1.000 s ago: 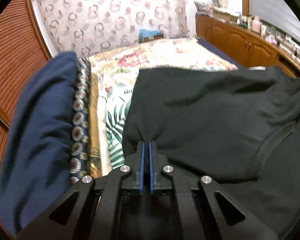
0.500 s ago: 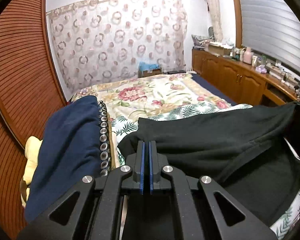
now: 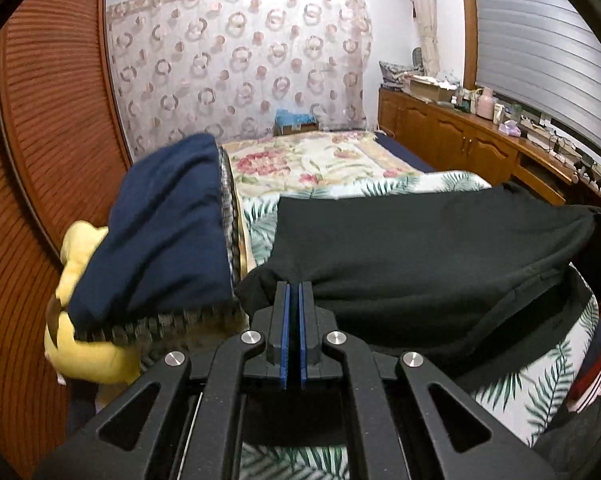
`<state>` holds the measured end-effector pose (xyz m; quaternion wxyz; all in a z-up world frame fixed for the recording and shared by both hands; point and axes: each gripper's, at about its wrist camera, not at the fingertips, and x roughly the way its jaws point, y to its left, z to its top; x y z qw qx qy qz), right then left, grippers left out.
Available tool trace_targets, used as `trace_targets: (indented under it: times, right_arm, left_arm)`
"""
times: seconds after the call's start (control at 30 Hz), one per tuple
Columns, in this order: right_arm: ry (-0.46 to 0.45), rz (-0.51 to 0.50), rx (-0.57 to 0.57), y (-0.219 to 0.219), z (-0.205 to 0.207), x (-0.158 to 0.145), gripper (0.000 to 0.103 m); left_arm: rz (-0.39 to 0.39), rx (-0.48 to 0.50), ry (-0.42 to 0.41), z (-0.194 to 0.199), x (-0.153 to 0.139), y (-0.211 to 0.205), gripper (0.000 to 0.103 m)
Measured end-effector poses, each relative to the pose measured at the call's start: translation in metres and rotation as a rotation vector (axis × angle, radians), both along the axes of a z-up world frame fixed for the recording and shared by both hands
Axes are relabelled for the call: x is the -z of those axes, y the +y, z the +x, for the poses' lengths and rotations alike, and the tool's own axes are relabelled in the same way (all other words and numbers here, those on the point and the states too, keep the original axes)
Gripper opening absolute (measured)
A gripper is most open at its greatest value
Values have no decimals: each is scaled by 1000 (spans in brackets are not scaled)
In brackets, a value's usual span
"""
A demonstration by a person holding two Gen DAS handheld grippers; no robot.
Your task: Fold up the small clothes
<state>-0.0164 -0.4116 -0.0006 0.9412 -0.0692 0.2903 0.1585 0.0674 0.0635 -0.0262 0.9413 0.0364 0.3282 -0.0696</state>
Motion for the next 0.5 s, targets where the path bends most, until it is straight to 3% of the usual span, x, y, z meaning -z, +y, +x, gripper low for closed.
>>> trace_targets:
  times: [0.3, 0.37, 0.4, 0.47, 0.5]
  right_arm:
    - [99, -34, 27, -1, 27, 24, 10]
    - [87, -41, 29, 7, 32, 19, 17]
    - [81, -41, 28, 10, 33, 16, 20]
    - [66, -39, 23, 17, 32, 10, 36]
    - [55, -46, 25, 20, 35, 7, 42]
  left_arm:
    - [23, -20, 97, -9, 39, -1, 7]
    - [15, -22, 94, -12, 39, 0, 26]
    - [7, -24, 92, -14, 39, 2, 30]
    - [-6, -29, 89, -16, 40, 6, 41]
    - [-13, -27, 90, -17, 40, 8, 41]
